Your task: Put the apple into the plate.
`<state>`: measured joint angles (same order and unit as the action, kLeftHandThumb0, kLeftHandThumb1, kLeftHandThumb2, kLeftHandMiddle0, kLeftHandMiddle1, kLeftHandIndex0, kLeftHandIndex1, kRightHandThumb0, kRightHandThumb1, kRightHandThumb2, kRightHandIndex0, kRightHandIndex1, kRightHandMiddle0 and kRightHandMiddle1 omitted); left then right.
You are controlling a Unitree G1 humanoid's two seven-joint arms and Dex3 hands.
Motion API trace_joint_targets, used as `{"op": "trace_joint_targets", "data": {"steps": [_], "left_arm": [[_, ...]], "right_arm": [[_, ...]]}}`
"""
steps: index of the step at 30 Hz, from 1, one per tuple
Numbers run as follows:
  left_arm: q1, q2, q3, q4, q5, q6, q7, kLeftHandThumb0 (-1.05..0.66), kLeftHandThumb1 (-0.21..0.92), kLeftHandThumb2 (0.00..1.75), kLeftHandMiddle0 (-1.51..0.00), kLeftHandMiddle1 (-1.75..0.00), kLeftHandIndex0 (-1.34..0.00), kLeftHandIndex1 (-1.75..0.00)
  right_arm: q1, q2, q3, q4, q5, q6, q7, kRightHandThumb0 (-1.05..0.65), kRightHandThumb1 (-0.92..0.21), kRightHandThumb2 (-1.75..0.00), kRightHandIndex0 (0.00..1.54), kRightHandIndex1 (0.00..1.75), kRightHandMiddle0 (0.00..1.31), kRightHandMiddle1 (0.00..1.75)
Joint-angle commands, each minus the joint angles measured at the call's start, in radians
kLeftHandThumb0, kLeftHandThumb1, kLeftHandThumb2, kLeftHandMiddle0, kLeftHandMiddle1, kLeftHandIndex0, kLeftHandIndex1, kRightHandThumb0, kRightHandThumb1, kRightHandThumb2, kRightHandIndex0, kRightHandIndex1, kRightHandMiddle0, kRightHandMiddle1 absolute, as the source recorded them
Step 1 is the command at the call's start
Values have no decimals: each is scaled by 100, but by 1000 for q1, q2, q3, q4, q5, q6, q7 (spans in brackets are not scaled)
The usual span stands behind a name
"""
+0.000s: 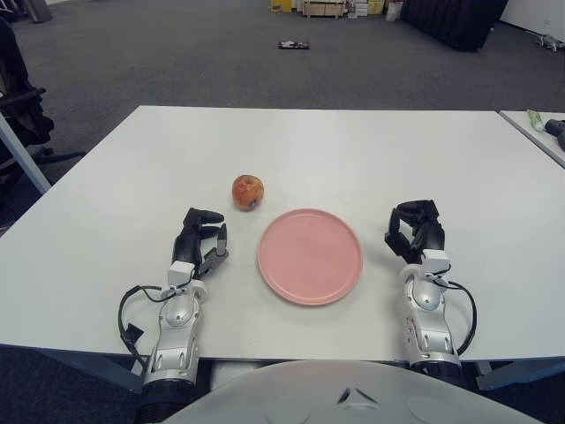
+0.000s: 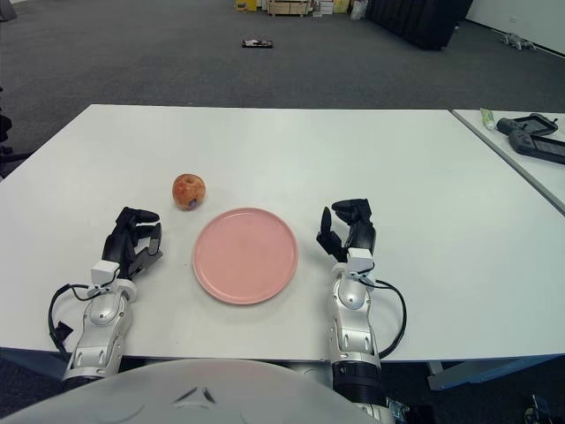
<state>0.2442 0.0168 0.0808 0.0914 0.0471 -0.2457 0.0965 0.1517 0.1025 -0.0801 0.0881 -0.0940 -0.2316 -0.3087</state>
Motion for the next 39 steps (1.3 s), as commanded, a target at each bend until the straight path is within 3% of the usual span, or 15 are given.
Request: {"op": "trace_joint_targets", "data": {"steps": [1, 9, 13, 16, 19, 20, 22, 24, 27, 29, 34, 39], "left_arm": [[0, 2, -1, 0, 0, -1, -4, -38, 73, 79, -56, -167, -31, -175], [-21, -3, 4, 16, -17, -54, -11, -38, 72, 81, -56, -166, -32, -175], [-38, -1, 5, 34, -40, -109, -35, -37, 75, 76, -40, -161, -29, -175], [-47, 3, 4, 42, -44, -135, -43, -36, 86, 60, -28, -146, -23, -175], [-68, 13, -3, 10, -10, -126, -34, -35, 90, 55, -14, -134, -20, -175], [-78, 24, -7, 14, 32, -141, -14, -39, 87, 59, -12, -125, -16, -162], [-102, 41, -7, 44, 95, -168, 23, -47, 74, 76, -5, -81, -7, -111], [-122, 49, -4, 75, 126, -184, 46, -57, 68, 78, -2, -55, -3, -82], [-152, 61, -4, 126, 165, -212, 83, -64, 65, 80, -1, -37, -1, -61], [-178, 80, -5, 163, 212, -234, 118, -72, 62, 77, 0, -15, 0, -37], [-257, 117, -17, 243, 283, -205, 168, -81, 57, 73, 0, -2, 0, -8], [-356, 138, -21, 296, 302, -120, 174, -85, 55, 70, 0, 0, 0, -1]], "right_arm": [[-13, -5, 1, 12, -11, 9, 1, -39, -62, -95, 63, 134, 38, 175], [-24, -3, -4, 31, 0, 1, 1, -40, -59, -98, 64, 136, 40, 175], [-27, -1, -8, 37, 5, -4, 0, -40, -59, -98, 63, 135, 40, 175], [-29, 0, -10, 42, 7, -11, -2, -40, -60, -96, 63, 134, 39, 175], [-32, -2, -8, 50, -3, -20, -5, -40, -61, -96, 63, 133, 39, 175], [-34, -3, -7, 53, -4, -23, -4, -40, -61, -95, 63, 133, 39, 175], [-35, -4, -7, 55, -2, -27, -1, -39, -63, -93, 63, 131, 37, 175], [-35, -4, -7, 56, 1, -29, 0, -39, -63, -92, 62, 130, 37, 175], [-38, -5, -8, 59, 2, -31, 1, -39, -64, -91, 62, 130, 36, 175], [-40, -4, -8, 62, 4, -35, 3, -39, -65, -91, 62, 130, 36, 175], [-43, -4, -9, 64, 6, -34, 4, -39, -65, -91, 62, 130, 36, 175], [-49, -7, -10, 74, -3, -35, 0, -39, -64, -91, 62, 131, 36, 175]]}}
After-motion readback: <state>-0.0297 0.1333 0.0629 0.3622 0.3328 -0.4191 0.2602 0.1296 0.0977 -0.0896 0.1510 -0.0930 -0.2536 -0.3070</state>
